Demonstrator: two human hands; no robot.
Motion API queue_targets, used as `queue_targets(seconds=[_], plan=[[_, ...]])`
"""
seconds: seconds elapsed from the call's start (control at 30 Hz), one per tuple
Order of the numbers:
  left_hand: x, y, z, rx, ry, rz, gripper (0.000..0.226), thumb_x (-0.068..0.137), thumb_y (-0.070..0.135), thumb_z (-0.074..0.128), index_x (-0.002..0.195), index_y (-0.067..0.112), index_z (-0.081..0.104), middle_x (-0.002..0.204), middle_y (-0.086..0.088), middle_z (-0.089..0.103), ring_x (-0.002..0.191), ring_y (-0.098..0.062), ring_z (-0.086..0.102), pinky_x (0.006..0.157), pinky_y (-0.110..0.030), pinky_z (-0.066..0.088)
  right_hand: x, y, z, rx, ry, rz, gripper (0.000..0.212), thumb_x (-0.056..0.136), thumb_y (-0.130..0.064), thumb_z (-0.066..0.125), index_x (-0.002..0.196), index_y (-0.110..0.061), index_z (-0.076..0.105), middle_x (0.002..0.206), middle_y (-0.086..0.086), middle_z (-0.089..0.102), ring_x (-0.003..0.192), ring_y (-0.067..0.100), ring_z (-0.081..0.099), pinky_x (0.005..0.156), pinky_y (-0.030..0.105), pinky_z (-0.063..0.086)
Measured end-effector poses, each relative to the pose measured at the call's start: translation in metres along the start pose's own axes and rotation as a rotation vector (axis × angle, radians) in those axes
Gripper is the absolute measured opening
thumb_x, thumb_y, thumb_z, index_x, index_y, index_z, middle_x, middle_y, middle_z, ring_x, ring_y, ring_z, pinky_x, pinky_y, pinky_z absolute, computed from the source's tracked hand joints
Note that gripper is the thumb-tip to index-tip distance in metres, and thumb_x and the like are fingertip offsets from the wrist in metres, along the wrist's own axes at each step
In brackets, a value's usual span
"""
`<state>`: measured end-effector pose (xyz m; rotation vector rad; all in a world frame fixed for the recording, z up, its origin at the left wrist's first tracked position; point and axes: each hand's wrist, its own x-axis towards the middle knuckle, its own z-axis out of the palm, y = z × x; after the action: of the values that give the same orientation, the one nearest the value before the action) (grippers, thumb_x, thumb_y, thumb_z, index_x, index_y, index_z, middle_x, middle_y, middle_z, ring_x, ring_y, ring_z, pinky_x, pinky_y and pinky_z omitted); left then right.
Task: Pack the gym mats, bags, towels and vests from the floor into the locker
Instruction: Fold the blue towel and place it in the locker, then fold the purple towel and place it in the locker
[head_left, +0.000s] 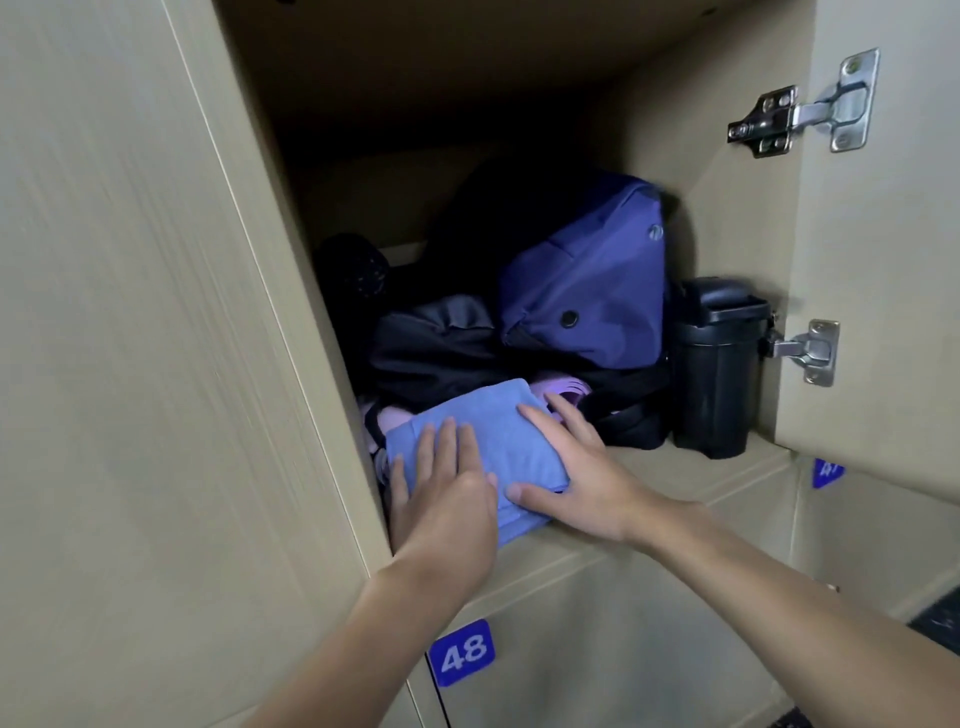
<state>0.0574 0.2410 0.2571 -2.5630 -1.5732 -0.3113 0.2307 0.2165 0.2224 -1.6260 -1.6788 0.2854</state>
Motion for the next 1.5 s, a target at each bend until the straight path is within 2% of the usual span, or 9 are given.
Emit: queue_targets(seconds=[0.17,0.57,0.77,0.87,0.97,1.1,1.23,1.33,1.5], plan=[[0.0,-0.001,0.004,0.032,-0.055,-0.012,0.061,0.108,0.037,0.015,0.157,0.013,-0.014,0.166,-0.001,-0.018,0.152,-0.02,-0.02,0.123,-0.052,-0.002,0.0,0.008,-0.004,-0.03,-0.087,0.018,0.091,0.081,-0.06,0.068,0.152,-0.051,0.011,0.157,-0.029,0.004,0.144,0.008,0.025,0.114,0.03,0.031],[0.001,0.0,0.0,-0.063,-0.051,0.006,0.061,0.109,0.038,0.019,0.158,0.014,-0.007,0.167,0.0,-0.013,0.152,-0.019,-0.018,0.122,-0.055,-0.003,-0.014,-0.001,-0.007,0.099,-0.007,0.078,0.096,0.081,-0.052,0.074,0.153,-0.046,0.011,0.156,-0.017,0.019,0.134,0.0,0.03,0.109,0.024,0.03],[-0.012,0.004,-0.007,-0.059,0.015,0.112,0.061,0.106,0.043,0.027,0.158,0.023,0.002,0.167,-0.005,-0.009,0.153,-0.028,-0.017,0.119,-0.06,-0.006,-0.057,-0.007,-0.015,0.156,0.048,0.173,0.095,0.08,-0.047,0.076,0.152,-0.047,0.013,0.15,-0.019,0.027,0.133,0.004,0.041,0.112,0.031,0.036],[-0.027,0.008,-0.008,-0.1,0.106,0.257,0.059,0.103,0.046,0.036,0.155,0.023,0.02,0.166,-0.008,0.007,0.154,-0.029,-0.008,0.12,-0.056,-0.006,-0.094,-0.012,-0.019,0.102,0.052,0.227,0.089,0.085,-0.045,0.072,0.153,-0.04,0.016,0.145,-0.017,0.028,0.133,0.002,0.037,0.109,0.027,0.034],[-0.048,0.015,-0.006,-0.28,0.22,0.473,0.055,0.091,0.043,0.046,0.138,0.016,0.052,0.146,-0.01,0.044,0.144,-0.031,0.03,0.118,-0.046,0.018,-0.134,-0.014,-0.015,-0.049,0.062,0.249,0.079,0.089,-0.039,0.068,0.152,-0.029,0.022,0.148,-0.005,0.032,0.134,0.01,0.04,0.107,0.025,0.033],[-0.088,0.036,0.018,-0.393,-0.026,0.639,0.052,0.085,0.043,0.051,0.131,0.018,0.057,0.127,-0.004,0.061,0.121,-0.027,0.053,0.102,-0.042,0.042,-0.2,-0.009,0.0,-0.148,0.01,0.4,0.07,0.09,-0.027,0.068,0.149,-0.022,0.032,0.139,0.003,0.042,0.119,0.017,0.051,0.092,0.022,0.036],[-0.134,0.052,0.073,-0.269,-0.333,0.723,0.05,0.09,0.042,0.061,0.136,0.023,0.052,0.132,0.0,0.06,0.121,-0.023,0.055,0.099,-0.037,0.044,-0.276,0.011,0.032,-0.139,-0.009,0.624,0.055,0.092,-0.029,0.065,0.142,-0.021,0.044,0.121,0.003,0.056,0.109,0.016,0.055,0.103,0.035,0.041],[-0.167,0.056,0.123,-0.235,-0.503,0.703,0.048,0.09,0.042,0.062,0.133,0.023,0.053,0.132,-0.002,0.061,0.121,-0.025,0.056,0.097,-0.037,0.045,-0.332,0.025,0.068,-0.086,-0.046,0.788,0.048,0.093,-0.028,0.064,0.137,-0.017,0.049,0.111,0.001,0.057,0.106,0.022,0.058,0.097,0.032,0.043],[-0.22,0.056,0.205,-0.25,-0.697,0.676,0.048,0.088,0.043,0.065,0.128,0.018,0.054,0.13,-0.003,0.058,0.121,-0.026,0.056,0.097,-0.039,0.046,-0.414,0.043,0.124,-0.052,-0.194,0.978,0.048,0.091,-0.031,0.066,0.134,-0.016,0.051,0.124,0.007,0.061,0.113,0.024,0.058,0.086,0.026,0.042]])
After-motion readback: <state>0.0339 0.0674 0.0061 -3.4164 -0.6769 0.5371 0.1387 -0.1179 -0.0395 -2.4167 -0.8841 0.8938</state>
